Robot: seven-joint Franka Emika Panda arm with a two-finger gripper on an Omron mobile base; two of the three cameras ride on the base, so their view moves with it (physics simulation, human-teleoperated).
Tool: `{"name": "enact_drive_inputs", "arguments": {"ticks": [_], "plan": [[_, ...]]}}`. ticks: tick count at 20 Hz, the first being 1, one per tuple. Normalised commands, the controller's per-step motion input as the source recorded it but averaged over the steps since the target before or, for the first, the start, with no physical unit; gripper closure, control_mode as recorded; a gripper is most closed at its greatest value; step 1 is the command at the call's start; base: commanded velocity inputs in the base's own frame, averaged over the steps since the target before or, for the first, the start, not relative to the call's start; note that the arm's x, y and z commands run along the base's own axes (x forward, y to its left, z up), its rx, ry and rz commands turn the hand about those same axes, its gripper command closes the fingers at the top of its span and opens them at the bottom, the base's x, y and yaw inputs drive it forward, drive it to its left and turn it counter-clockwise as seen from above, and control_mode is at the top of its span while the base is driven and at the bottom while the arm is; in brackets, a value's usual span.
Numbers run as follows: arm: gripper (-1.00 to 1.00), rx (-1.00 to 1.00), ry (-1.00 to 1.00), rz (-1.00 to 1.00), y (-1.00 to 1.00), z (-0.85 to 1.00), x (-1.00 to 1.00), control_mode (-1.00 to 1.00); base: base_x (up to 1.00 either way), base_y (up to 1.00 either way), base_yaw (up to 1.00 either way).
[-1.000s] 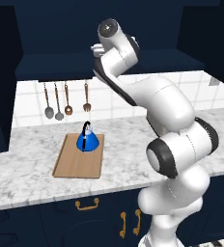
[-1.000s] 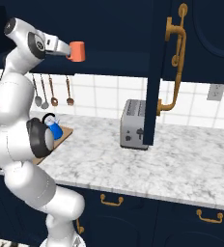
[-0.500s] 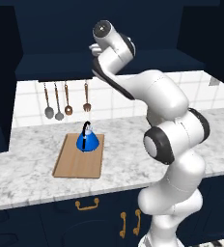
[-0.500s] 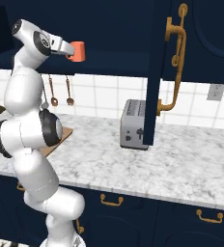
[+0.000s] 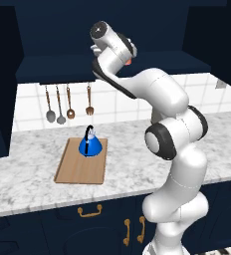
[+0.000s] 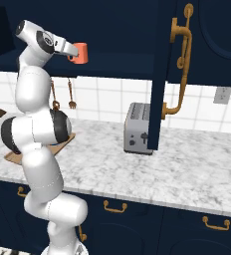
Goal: Pick the kettle from the counter and place it on the tray. Then pick the mug from the cabinet and place it on the tray. Then close the cabinet doors.
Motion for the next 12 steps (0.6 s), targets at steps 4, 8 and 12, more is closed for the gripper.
{"name": "enact_drive_inputs", "arguments": {"ticks": [4,8,12], "plan": [[-1.0,0.0,0.0,-0.09,0.0,0.0,0.06,-1.0,0.0,0.0,0.0],[1.0,0.0,0.0,-0.15,-0.05,-0.05,0.02,-1.0,0.0,0.0,0.0],[1.0,0.0,0.0,-0.1,-0.14,-0.11,0.02,-1.0,0.0,0.0,0.0]]}}
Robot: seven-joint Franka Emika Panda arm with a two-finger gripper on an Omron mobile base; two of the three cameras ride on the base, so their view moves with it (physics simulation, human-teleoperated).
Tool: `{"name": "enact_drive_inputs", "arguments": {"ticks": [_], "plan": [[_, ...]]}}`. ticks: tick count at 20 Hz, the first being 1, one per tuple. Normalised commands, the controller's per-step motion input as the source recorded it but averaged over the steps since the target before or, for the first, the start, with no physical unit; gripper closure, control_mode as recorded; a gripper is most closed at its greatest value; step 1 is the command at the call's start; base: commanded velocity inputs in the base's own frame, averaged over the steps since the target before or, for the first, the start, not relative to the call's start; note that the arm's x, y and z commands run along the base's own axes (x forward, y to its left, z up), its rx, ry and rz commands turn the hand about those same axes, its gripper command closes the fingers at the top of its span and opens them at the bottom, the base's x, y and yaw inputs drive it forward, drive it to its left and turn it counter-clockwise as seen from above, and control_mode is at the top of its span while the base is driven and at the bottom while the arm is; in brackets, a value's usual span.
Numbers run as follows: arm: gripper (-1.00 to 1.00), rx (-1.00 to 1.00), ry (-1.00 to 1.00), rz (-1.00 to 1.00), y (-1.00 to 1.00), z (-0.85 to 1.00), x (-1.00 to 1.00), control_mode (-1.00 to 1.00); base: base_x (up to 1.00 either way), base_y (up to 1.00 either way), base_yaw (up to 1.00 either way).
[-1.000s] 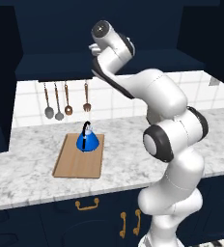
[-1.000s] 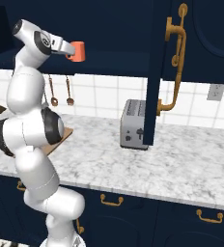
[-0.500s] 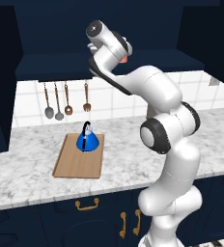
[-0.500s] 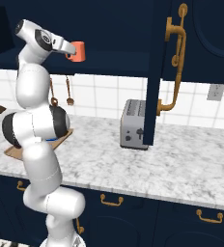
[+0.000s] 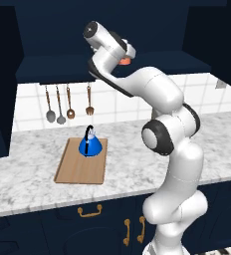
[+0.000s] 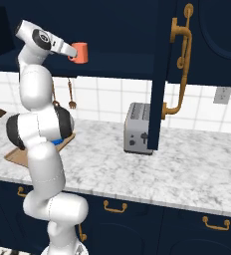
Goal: Pick the kettle from the counter and place it on the tray. Then pick the mug from the cabinet and place it on the tray. Then close the cabinet doors.
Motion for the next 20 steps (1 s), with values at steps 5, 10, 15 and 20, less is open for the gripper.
{"name": "enact_drive_inputs", "arguments": {"ticks": [5,10,15,20], "plan": [[1.0,0.02,-0.03,-0.01,-0.09,-0.02,-0.37,-1.0,0.0,0.0,0.0],[1.0,0.03,0.0,0.01,-0.01,0.0,-0.71,-1.0,0.0,0.0,0.0],[1.0,0.02,0.0,0.02,0.0,0.0,-0.9,-1.0,0.0,0.0,0.0],[1.0,0.03,0.0,0.04,0.06,0.0,-0.93,-1.0,0.0,0.0,0.0]]}}
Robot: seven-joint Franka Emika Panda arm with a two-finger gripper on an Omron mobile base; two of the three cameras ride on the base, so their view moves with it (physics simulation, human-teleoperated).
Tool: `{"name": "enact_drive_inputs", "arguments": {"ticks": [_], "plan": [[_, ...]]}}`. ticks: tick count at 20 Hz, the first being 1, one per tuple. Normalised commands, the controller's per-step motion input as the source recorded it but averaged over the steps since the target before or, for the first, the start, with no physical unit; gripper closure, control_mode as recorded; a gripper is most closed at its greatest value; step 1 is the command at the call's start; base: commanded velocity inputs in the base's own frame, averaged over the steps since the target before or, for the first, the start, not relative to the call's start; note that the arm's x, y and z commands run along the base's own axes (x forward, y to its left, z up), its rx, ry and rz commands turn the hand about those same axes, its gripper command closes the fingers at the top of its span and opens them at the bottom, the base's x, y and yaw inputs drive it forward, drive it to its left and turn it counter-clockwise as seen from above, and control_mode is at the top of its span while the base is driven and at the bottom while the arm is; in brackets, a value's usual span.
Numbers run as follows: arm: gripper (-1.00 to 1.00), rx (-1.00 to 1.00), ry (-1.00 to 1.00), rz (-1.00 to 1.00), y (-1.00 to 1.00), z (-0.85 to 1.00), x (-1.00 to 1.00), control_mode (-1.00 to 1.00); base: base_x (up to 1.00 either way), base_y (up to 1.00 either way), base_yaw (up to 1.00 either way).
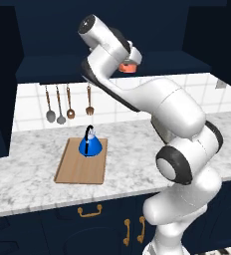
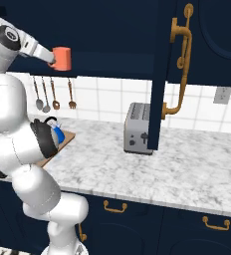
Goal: Pick the kettle from the counter and place it on the tray. Then pick the mug from the cabinet and place it on the tray. Then close the cabinet doors.
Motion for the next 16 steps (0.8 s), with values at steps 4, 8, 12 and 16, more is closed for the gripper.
{"name": "enact_drive_inputs", "arguments": {"ticks": [4,8,12,16], "plan": [[1.0,0.03,0.0,0.09,0.08,0.0,-0.91,-1.0,0.0,0.0,0.0],[1.0,0.03,0.0,0.23,0.01,0.0,-0.89,-1.0,0.0,0.0,0.0],[1.0,0.0,0.0,0.28,0.02,-0.03,-0.88,-1.0,0.0,0.0,0.0],[1.0,0.0,0.0,0.3,0.01,-0.25,-0.87,-1.0,0.0,0.0,0.0]]}}
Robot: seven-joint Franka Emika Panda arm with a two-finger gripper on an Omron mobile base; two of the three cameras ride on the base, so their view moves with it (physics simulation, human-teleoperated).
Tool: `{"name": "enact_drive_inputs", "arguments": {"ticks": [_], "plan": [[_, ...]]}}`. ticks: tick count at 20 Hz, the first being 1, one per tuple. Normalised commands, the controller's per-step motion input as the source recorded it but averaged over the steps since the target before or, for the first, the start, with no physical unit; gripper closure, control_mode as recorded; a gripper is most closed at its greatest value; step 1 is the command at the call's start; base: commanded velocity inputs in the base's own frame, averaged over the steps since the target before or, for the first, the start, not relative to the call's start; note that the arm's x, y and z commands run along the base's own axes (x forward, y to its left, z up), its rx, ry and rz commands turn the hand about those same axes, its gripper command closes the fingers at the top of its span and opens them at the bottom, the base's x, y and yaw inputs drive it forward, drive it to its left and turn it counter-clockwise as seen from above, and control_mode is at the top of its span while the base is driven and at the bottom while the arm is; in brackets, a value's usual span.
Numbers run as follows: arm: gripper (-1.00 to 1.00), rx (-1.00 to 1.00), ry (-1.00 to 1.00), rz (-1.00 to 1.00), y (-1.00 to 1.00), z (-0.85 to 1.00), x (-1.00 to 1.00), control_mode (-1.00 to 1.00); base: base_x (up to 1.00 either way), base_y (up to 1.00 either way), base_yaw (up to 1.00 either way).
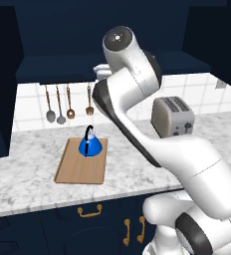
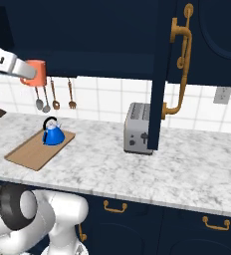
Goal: Pick the kettle from the counter and place it on the tray. Then pick the mug from the cabinet and place it on the tray. Then close the cabinet doors.
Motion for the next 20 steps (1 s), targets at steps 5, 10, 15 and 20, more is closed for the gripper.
{"name": "enact_drive_inputs", "arguments": {"ticks": [5,10,15,20], "plan": [[1.0,0.0,0.0,0.39,0.0,-0.43,-0.58,-1.0,0.0,0.0,0.0],[1.0,0.0,0.02,0.33,0.0,-0.6,-0.16,-1.0,0.0,0.0,0.0],[1.0,0.0,0.01,0.41,0.0,-0.57,0.03,-1.0,0.0,0.0,0.0],[1.0,0.0,0.06,0.52,0.02,-0.62,0.12,-1.0,0.0,0.0,0.0]]}}
